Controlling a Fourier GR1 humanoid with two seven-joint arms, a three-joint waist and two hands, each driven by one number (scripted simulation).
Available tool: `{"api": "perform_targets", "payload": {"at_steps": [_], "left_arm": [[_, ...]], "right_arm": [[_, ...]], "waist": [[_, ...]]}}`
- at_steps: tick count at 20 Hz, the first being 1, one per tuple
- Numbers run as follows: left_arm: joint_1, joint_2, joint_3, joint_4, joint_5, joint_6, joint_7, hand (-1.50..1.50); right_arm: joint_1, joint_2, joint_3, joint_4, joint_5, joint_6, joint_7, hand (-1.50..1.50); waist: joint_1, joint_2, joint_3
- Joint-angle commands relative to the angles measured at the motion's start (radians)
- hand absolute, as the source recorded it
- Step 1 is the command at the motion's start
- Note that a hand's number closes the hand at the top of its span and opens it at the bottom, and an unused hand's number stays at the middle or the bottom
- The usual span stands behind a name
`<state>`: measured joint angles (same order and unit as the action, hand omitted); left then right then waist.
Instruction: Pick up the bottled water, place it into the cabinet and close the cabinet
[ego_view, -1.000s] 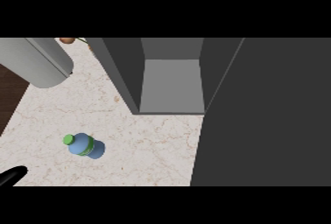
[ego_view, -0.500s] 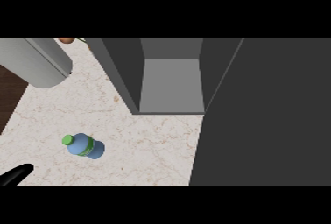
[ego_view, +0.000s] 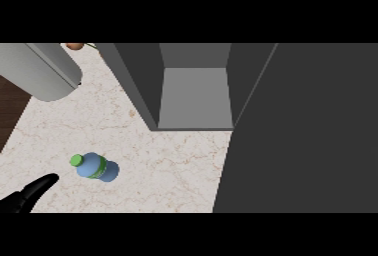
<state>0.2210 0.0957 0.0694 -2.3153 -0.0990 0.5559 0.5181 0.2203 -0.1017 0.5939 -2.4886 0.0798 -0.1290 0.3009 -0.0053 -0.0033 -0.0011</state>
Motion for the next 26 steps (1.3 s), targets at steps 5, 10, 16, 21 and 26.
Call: {"api": "perform_targets", "payload": {"at_steps": [5, 10, 16, 21, 26], "left_arm": [[0.003, -0.041, 0.056, 0.169, 0.064, -0.038, -0.179, -1.5], [-0.031, -0.04, 0.103, 0.328, 0.109, -0.072, -0.285, -1.5], [0.051, -0.094, -0.003, 0.441, 0.127, -0.057, -0.452, -1.5], [0.005, -0.095, 0.022, 0.623, 0.23, -0.09, -0.617, -1.5], [-0.016, -0.095, 0.036, 0.647, 0.25, -0.133, -0.617, -1.5]], "right_arm": [[-0.018, -0.044, -0.012, -0.092, 0.076, -0.018, 0.043, -1.5], [0.014, -0.027, 0.126, -0.105, 0.183, -0.08, 0.043, -1.5], [-0.065, -0.057, 0.042, -0.081, 0.124, -0.079, 0.076, -1.5], [-0.017, -0.102, 0.043, -0.15, 0.109, -0.093, 0.085, -1.5], [0.023, -0.133, 0.086, -0.173, 0.129, -0.113, 0.063, -1.5]], "waist": [[0.002, 0.001, 0.0], [-0.007, -0.001, -0.001], [0.002, 0.001, 0.0], [-0.005, 0.0, -0.001], [-0.005, -0.001, 0.0]]}}
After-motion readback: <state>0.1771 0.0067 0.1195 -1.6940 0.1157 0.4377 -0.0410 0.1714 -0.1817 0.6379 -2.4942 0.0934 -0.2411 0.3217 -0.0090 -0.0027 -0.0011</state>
